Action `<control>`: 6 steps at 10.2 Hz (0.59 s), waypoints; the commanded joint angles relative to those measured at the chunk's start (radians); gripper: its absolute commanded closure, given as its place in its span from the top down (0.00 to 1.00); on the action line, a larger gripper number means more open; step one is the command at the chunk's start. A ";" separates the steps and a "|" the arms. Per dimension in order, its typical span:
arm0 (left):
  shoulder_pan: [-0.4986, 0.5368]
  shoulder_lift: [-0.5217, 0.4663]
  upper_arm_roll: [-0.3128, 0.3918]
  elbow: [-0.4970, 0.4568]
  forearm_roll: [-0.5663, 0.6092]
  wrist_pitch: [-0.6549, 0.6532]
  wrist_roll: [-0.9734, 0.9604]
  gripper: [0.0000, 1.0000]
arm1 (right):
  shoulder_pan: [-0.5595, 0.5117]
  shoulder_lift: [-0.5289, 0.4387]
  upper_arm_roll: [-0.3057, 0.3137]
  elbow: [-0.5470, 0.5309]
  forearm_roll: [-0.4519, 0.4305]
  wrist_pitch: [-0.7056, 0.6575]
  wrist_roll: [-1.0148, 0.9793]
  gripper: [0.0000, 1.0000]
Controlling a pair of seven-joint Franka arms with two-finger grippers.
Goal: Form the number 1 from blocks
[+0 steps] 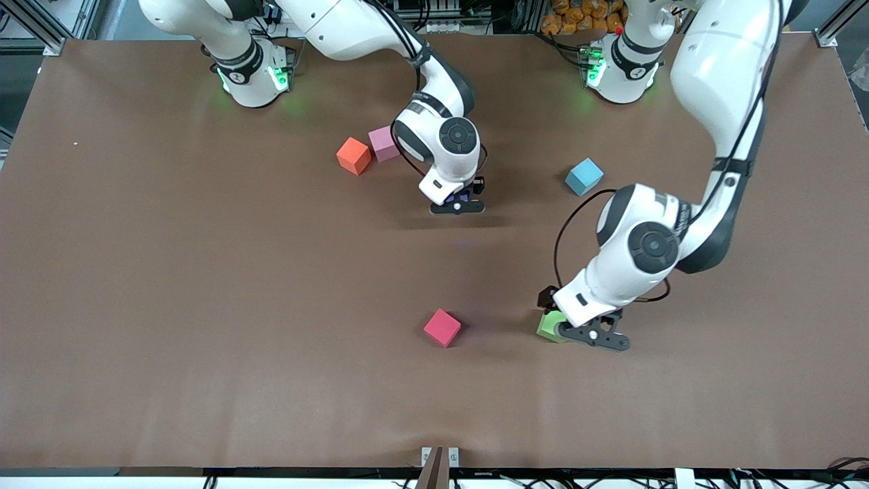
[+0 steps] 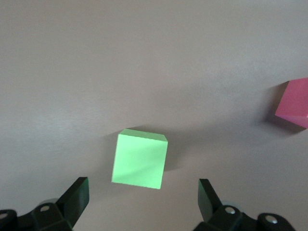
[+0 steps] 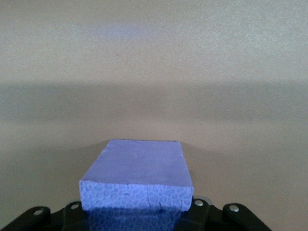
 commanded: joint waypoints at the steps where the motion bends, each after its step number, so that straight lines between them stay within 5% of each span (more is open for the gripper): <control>1: -0.016 0.045 0.016 0.028 -0.010 0.000 0.053 1.00 | 0.008 0.006 -0.006 0.007 0.010 -0.017 0.055 0.99; 6: -0.022 0.117 0.016 0.020 0.089 0.106 0.096 1.00 | -0.048 -0.107 -0.008 0.001 0.014 -0.027 0.087 1.00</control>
